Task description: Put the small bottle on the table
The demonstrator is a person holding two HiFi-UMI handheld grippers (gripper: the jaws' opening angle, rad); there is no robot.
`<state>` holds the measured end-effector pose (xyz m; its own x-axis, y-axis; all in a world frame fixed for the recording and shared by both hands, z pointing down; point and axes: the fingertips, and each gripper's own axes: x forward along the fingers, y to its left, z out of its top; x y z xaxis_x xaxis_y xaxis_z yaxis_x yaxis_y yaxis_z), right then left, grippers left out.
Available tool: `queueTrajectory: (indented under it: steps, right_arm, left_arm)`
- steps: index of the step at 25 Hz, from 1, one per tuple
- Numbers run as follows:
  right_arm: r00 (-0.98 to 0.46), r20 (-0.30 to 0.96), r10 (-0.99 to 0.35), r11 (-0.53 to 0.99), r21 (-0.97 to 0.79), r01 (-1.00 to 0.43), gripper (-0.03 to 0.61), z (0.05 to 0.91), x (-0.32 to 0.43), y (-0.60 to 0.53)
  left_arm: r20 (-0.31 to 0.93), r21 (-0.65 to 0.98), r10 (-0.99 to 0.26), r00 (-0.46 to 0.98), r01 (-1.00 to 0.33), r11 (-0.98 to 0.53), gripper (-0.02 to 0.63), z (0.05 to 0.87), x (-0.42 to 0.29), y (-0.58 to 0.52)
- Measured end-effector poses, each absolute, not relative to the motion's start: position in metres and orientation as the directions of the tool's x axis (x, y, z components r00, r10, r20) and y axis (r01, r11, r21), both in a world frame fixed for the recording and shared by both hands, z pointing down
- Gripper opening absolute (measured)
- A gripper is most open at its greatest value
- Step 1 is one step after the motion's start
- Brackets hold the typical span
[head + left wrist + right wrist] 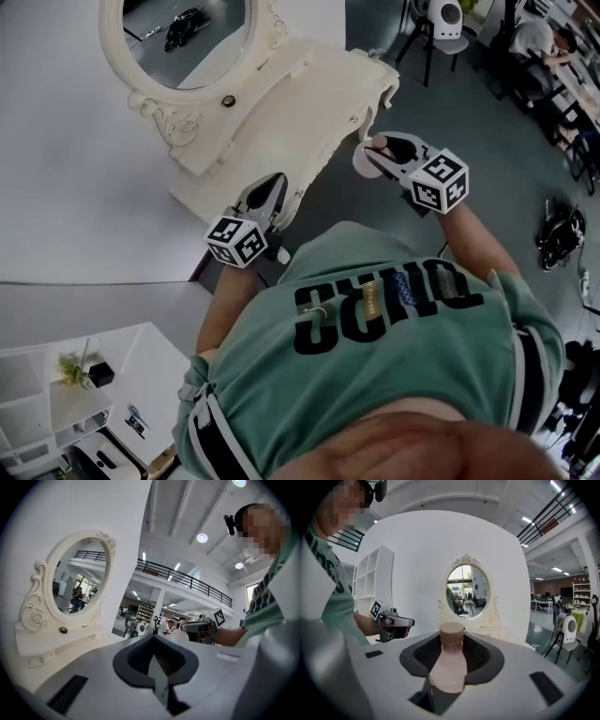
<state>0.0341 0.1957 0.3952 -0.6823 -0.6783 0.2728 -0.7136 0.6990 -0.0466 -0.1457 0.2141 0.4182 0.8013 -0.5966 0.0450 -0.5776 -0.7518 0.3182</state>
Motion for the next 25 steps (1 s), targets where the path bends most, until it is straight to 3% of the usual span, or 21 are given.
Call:
queueTrajectory:
  steps: [13,25]
  right_arm:
    - [-0.739,0.275,-0.615,0.753,-0.071,-0.654,0.132,0.407,0.069,0.18]
    - [-0.704,0.286,-0.65,0.719,-0.072,-0.692,0.132,0.418,0.05,0.058]
  left_arm:
    - [0.08,0.337,-0.62,0.78,-0.607,-0.72,0.009,0.432,-0.093,0.204]
    - [0.055,0.334,-0.507,0.86,-0.495,-0.802,0.009,0.437,-0.093,0.058]
